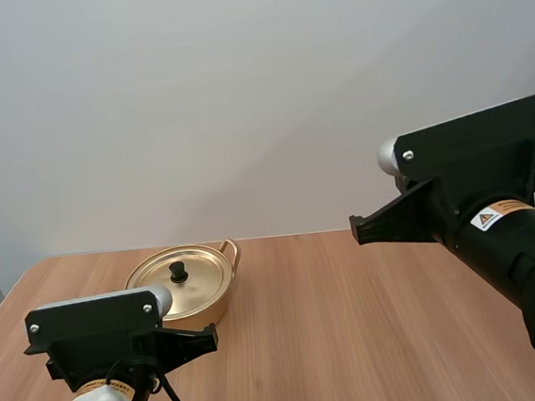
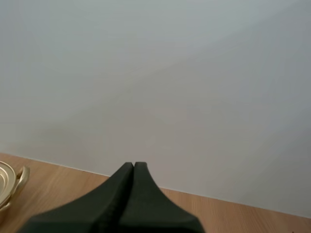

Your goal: Open the pot, put the car inside, and close it

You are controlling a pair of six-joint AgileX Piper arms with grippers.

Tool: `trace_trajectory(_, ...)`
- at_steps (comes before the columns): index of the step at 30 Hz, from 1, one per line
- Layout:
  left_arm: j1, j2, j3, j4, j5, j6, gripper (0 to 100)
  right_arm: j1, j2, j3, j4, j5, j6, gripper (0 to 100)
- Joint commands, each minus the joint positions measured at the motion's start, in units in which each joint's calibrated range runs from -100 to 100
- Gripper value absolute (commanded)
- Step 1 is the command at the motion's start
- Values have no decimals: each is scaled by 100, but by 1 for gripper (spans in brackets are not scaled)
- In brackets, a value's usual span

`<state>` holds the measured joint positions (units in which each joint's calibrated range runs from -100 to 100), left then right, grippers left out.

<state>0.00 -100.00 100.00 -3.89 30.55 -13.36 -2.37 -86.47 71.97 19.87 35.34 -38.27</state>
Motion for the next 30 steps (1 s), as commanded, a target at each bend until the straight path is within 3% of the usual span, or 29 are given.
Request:
trace_trajectory(1, 0, 0, 0, 0, -5, -4, 0, -1, -69, 199, -2, -143, 1, 0)
trace_trajectory(10, 0, 0, 0, 0, -5, -4, 0, -1, -1353, 1987, -46, -566, 1, 0)
trace_trajectory(16, 0, 0, 0, 0, -5, -4, 0, -1, -1353, 2776, -46, -656, 1, 0)
trace_trajectory(27, 0, 0, 0, 0, -5, -4, 0, -1, -1353, 2803, -263, -301, 97, 0)
trace_trajectory(30, 0, 0, 0, 0, -5, -4, 0, -1, -1353, 2803, -601, -308, 998, 0)
